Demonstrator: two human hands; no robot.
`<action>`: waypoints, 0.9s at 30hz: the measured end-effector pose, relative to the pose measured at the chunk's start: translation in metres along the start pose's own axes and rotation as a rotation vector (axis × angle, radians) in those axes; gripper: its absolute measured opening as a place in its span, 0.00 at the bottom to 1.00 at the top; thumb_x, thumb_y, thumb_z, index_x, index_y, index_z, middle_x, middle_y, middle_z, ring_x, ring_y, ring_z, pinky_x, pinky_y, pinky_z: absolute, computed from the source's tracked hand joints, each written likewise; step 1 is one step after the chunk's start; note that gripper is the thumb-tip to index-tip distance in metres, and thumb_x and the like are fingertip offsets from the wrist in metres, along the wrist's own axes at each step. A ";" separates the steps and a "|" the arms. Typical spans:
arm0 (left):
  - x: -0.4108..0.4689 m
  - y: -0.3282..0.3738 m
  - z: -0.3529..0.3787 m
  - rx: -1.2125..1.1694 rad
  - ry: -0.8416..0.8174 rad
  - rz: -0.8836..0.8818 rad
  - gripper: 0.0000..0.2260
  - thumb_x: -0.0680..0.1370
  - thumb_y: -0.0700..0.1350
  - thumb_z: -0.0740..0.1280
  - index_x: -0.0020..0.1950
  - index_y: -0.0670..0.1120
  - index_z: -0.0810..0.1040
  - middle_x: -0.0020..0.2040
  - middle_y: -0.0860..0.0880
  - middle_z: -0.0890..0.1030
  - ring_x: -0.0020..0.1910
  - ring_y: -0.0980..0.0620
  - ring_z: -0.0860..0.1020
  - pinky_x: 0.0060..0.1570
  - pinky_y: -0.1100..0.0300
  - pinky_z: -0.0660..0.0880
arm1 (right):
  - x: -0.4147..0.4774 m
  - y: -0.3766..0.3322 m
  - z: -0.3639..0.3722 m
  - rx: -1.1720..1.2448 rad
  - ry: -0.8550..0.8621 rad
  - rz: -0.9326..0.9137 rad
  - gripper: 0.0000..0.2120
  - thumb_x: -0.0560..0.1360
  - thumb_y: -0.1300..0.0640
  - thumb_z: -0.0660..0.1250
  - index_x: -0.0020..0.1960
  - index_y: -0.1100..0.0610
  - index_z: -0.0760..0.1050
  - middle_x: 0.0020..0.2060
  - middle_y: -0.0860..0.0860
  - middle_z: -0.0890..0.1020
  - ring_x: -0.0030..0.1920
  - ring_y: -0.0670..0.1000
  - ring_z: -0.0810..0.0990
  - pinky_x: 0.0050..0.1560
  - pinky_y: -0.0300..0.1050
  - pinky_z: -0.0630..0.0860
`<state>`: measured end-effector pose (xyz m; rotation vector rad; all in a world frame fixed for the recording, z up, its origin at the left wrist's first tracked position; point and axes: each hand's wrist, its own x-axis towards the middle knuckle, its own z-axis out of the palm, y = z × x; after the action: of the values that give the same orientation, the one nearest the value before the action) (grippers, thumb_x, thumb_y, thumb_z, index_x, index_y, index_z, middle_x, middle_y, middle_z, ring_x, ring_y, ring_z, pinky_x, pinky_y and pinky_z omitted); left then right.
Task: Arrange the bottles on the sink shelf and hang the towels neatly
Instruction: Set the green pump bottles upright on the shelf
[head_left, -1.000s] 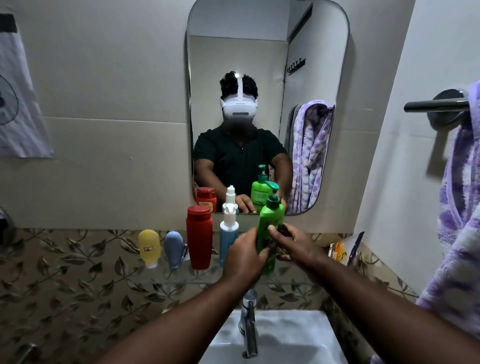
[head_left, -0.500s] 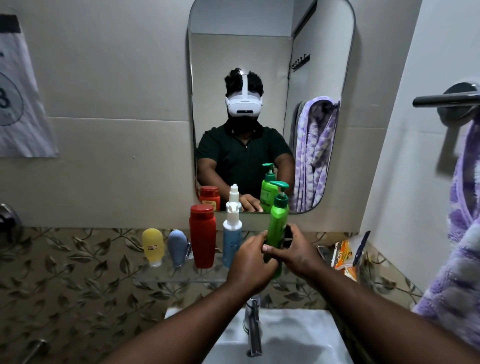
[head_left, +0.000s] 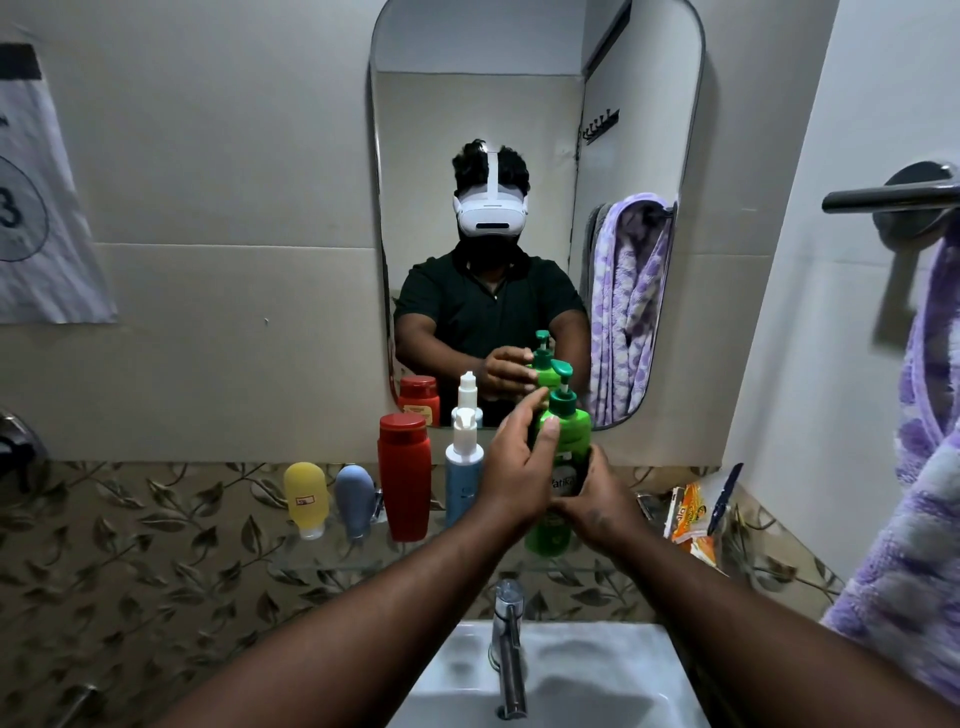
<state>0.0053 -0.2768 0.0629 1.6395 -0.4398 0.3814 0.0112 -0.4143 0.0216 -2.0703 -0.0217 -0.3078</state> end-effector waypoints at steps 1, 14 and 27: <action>0.005 0.006 0.002 -0.011 -0.004 0.008 0.26 0.79 0.61 0.61 0.77 0.58 0.67 0.72 0.51 0.76 0.70 0.55 0.75 0.69 0.45 0.75 | 0.000 -0.002 -0.001 0.007 -0.012 0.007 0.41 0.56 0.43 0.82 0.64 0.44 0.67 0.56 0.47 0.83 0.57 0.51 0.83 0.57 0.60 0.81; 0.050 0.056 -0.012 0.202 -0.075 0.025 0.13 0.85 0.48 0.62 0.68 0.50 0.79 0.66 0.50 0.81 0.64 0.54 0.79 0.66 0.47 0.77 | 0.004 -0.006 -0.001 0.099 -0.066 0.046 0.43 0.48 0.37 0.82 0.59 0.38 0.68 0.55 0.46 0.84 0.57 0.50 0.83 0.57 0.62 0.81; 0.056 0.068 -0.011 0.560 0.152 0.187 0.10 0.73 0.54 0.79 0.45 0.49 0.83 0.49 0.52 0.77 0.53 0.51 0.78 0.52 0.54 0.78 | 0.007 -0.007 0.009 0.076 -0.032 0.048 0.39 0.54 0.39 0.82 0.60 0.36 0.69 0.54 0.43 0.84 0.55 0.48 0.82 0.57 0.58 0.81</action>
<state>0.0204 -0.2757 0.1508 2.0960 -0.3927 0.8198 0.0188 -0.4035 0.0248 -1.9971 -0.0034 -0.2412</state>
